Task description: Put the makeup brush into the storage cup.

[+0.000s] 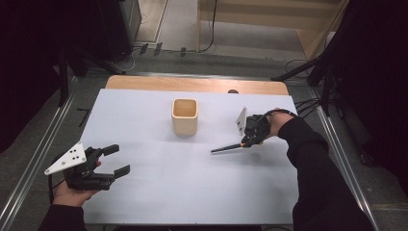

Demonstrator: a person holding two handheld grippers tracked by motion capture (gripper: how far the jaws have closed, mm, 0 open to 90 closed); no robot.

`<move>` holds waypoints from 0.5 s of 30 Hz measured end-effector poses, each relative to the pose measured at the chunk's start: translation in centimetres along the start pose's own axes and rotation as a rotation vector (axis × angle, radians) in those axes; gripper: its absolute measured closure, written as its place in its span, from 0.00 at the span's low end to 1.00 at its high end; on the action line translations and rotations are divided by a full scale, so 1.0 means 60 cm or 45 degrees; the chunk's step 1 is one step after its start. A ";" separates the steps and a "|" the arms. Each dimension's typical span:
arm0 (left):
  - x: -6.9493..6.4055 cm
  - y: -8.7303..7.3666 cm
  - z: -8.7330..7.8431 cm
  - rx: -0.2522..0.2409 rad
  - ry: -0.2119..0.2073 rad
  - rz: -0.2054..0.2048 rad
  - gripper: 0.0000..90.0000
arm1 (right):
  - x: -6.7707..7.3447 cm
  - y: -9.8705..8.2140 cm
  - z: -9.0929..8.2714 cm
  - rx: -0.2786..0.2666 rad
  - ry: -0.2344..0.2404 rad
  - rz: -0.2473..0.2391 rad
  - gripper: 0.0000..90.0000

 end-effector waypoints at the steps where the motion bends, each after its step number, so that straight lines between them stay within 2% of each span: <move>1: 0.000 0.000 0.000 0.000 0.000 0.000 0.20 | 0.000 0.000 0.000 0.000 0.000 0.000 0.86; 5: 0.000 0.000 0.002 0.007 -0.006 0.006 0.20 | 0.009 0.003 -0.015 -0.012 0.008 0.026 0.86; 11: 0.002 0.000 0.001 0.001 0.000 -0.002 0.20 | 0.022 0.010 -0.030 -0.041 0.015 0.110 0.86; 15: 0.000 0.001 0.002 0.002 -0.004 0.000 0.20 | 0.029 0.015 -0.037 -0.086 0.025 0.156 0.86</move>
Point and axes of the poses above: each handheld gripper's, and its own axes: z roughly forward along the jaws, y roughly out of its top, x roughly to its left, the point moved 3 cm from there along z, roughly forward along the jaws
